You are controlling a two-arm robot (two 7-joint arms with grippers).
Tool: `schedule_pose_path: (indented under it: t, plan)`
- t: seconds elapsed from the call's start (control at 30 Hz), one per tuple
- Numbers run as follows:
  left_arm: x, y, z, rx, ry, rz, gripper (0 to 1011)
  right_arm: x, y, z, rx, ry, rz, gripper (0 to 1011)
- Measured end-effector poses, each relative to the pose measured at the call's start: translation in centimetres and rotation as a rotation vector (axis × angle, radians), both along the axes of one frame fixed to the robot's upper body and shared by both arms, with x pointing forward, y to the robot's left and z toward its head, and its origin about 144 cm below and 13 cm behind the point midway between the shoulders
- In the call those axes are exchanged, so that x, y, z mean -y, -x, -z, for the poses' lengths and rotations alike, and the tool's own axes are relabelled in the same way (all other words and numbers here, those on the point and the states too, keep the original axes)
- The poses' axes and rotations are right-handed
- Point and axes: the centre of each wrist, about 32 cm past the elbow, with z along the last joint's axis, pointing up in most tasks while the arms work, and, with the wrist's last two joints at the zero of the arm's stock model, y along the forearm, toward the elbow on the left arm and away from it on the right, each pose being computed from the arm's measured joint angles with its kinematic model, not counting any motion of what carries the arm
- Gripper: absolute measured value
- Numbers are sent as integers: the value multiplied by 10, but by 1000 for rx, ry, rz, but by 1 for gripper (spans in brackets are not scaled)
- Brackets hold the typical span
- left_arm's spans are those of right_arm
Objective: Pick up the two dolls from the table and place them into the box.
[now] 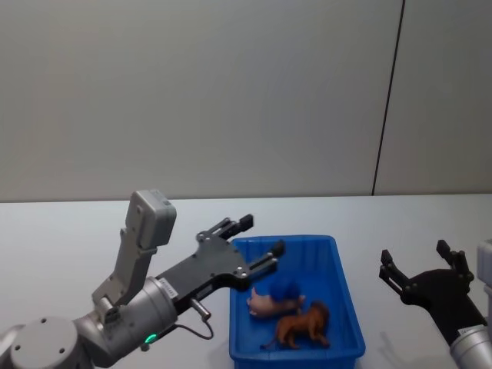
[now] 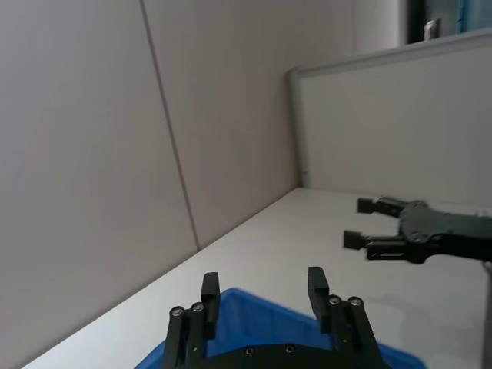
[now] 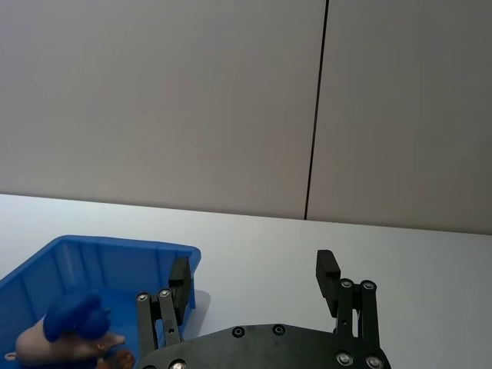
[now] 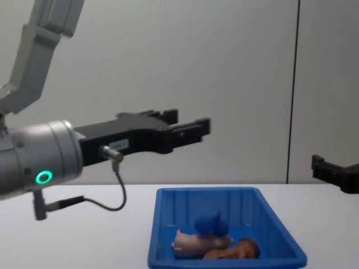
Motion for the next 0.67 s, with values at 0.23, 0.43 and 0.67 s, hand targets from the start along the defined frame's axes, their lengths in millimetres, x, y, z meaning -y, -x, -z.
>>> schedule_pose_path:
  t: [0.23, 0.43, 0.67]
  plan:
    - [9, -5, -4, 11, 42, 94, 884, 0, 0, 0, 0, 0, 0, 1001]
    - [14, -7, -7, 18, 64, 142, 1001, 0, 0, 0, 0, 0, 0, 1001]
    - [17, -9, -9, 24, 79, 179, 1001, 0, 0, 0, 0, 0, 0, 1001]
